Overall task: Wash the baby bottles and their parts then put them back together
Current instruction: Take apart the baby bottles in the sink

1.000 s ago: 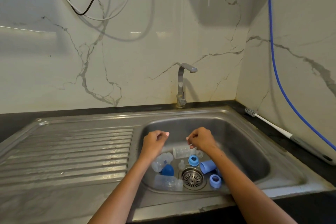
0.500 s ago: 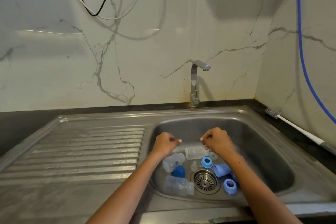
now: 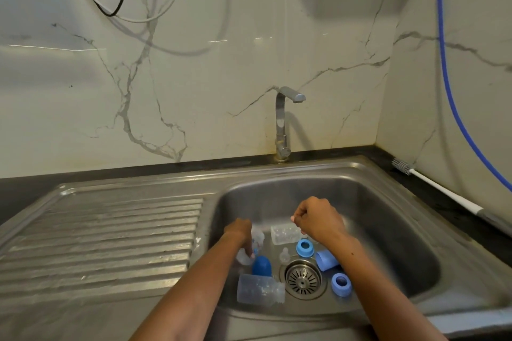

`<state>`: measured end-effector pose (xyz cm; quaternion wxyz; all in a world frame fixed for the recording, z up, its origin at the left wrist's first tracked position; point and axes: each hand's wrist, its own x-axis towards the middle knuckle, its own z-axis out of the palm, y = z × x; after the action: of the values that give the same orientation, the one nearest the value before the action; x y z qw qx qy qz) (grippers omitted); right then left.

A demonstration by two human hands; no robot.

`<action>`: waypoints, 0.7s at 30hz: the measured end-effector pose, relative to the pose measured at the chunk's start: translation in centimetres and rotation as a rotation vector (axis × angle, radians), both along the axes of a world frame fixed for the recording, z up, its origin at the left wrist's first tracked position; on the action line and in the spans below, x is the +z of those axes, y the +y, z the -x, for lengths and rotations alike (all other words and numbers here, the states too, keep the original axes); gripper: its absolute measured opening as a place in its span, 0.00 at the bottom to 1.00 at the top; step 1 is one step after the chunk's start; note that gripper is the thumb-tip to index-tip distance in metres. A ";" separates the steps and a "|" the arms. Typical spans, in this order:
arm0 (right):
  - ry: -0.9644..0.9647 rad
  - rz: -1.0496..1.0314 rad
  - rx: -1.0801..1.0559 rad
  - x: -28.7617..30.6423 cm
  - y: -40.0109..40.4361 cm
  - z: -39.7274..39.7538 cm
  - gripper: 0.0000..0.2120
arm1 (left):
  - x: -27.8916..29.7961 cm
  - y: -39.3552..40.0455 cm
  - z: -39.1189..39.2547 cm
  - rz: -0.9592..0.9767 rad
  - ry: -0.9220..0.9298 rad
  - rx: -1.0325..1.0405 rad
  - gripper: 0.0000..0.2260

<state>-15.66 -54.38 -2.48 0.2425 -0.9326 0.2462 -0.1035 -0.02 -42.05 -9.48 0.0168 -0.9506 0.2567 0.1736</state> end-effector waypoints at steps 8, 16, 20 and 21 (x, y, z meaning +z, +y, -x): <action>0.009 -0.011 -0.024 0.3 -0.5 -0.4 0.12 | 3.1 -0.4 0.3 0.277 0.131 0.161 0.26; -0.004 -0.053 -0.012 1.0 -0.1 0.6 0.11 | 10.7 3.3 5.9 1.235 0.733 0.363 0.17; -0.007 -0.069 -0.011 0.6 0.2 0.8 0.10 | 10.1 3.8 8.2 1.649 0.973 0.487 0.11; -0.012 -0.066 -0.013 0.5 0.2 0.8 0.10 | 9.7 3.8 8.5 1.712 1.009 0.507 0.12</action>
<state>-16.48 -54.16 -2.01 0.2742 -0.9218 0.2542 -0.1026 -8.57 -38.29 0.19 -0.8145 -0.4863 0.0632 0.3100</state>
